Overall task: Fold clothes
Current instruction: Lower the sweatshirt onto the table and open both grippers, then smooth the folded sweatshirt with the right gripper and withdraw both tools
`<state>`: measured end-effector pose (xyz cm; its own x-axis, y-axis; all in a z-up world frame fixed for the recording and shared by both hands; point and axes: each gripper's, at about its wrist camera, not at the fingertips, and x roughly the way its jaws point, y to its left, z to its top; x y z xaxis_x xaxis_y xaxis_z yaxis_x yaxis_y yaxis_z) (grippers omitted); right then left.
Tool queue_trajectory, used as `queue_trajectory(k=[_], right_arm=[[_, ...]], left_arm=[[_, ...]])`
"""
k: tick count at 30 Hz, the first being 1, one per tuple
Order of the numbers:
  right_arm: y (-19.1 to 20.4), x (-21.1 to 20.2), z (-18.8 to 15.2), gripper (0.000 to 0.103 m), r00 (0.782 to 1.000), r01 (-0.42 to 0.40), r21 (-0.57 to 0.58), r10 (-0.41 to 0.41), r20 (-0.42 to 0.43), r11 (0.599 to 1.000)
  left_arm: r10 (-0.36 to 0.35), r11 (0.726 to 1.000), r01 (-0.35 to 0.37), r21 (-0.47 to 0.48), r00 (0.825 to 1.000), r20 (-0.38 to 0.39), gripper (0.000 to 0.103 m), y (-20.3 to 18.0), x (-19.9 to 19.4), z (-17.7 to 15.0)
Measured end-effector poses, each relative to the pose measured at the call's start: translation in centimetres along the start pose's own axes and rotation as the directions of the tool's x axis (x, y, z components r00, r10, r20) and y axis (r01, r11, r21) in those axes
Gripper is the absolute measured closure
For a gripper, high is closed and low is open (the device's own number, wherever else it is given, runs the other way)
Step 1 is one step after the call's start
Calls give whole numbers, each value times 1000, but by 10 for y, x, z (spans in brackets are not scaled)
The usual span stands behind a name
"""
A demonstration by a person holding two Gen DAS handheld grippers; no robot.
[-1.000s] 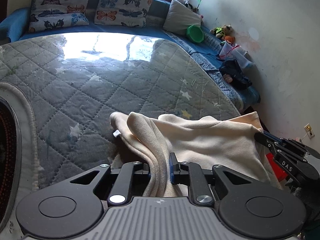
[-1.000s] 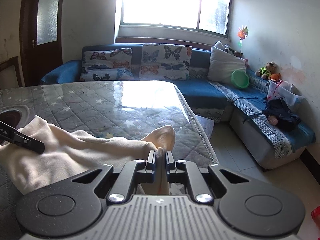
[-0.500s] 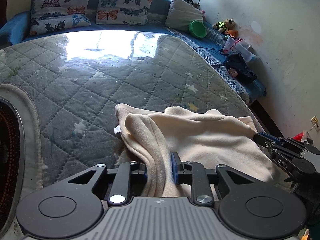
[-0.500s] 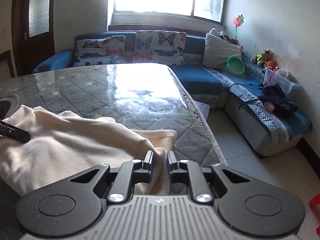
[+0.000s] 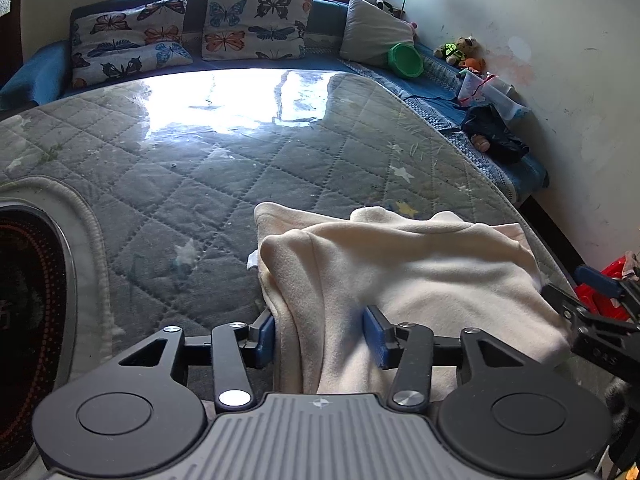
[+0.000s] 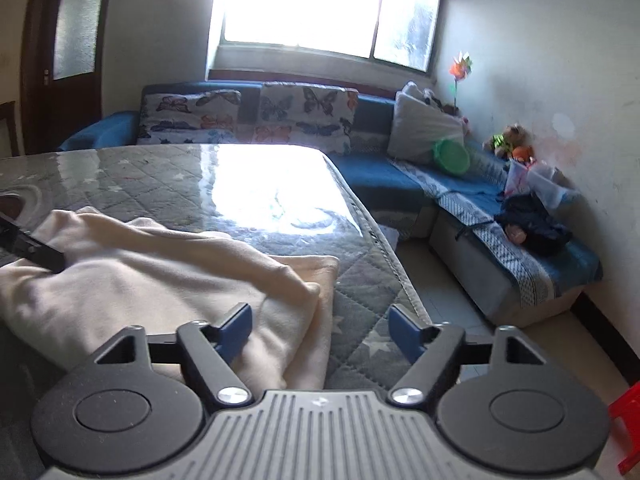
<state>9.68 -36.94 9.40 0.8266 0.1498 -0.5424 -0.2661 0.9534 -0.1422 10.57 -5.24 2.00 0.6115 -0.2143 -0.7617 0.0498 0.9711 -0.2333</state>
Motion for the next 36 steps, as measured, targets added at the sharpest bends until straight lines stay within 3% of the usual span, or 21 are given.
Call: queue_trajectory(k=[4,7,14,21,26,36], right_arm=[[12,-13,-5,12,998,40,-80,-37,47,996],[26,-16,-17,11,996,78,-166,-69,55,983],[33,-15,-27,1,990,131,-209,-117,78,969],[24,-23,-23,0,981,178,-195,-158,115,964],[22,-18,-32,0,982,180,-210,-164,93,961],[26,-18,-35,0,978,197,-232,-174,116,953]], left_arm=[[14,1000,-14,7,1000,5,50,0,-1,-3],[21,1000,-21,14,1000,9,49,0,-2,-4],[35,999,-35,21,999,13,46,0,-1,-6],[50,998,-51,27,998,24,41,2,-6,-7],[65,997,-66,26,997,33,26,3,-9,-11],[92,993,-98,73,993,74,10,-5,-15,-23]])
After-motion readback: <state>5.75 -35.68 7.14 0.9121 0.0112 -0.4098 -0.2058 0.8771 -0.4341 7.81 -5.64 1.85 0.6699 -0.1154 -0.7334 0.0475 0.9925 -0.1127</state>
